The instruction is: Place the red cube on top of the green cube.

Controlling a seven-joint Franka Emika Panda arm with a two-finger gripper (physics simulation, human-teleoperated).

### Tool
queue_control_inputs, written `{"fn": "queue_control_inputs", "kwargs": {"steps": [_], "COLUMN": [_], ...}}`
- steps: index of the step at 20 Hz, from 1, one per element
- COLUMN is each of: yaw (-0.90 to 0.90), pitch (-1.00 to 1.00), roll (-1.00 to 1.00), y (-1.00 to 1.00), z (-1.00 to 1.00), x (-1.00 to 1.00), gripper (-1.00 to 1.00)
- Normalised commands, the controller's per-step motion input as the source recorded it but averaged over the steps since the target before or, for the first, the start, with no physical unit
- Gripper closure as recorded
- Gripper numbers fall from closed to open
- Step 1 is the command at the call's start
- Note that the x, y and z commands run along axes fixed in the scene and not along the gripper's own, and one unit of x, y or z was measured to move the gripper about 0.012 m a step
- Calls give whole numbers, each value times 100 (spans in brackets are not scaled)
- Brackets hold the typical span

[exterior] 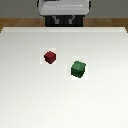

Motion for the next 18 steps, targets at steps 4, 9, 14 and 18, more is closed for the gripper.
{"fn": "queue_control_inputs", "kwargs": {"steps": [4, 9, 14, 18], "yaw": [0, 0, 0, -4], "pitch": [0, 0, 0, 0], "roll": [0, 0, 0, 0], "y": [0, 0, -40, -25], "z": [0, 0, 0, 0], "x": [0, 20, 20, 0], "gripper": [-100, -100, -100, -100]}}
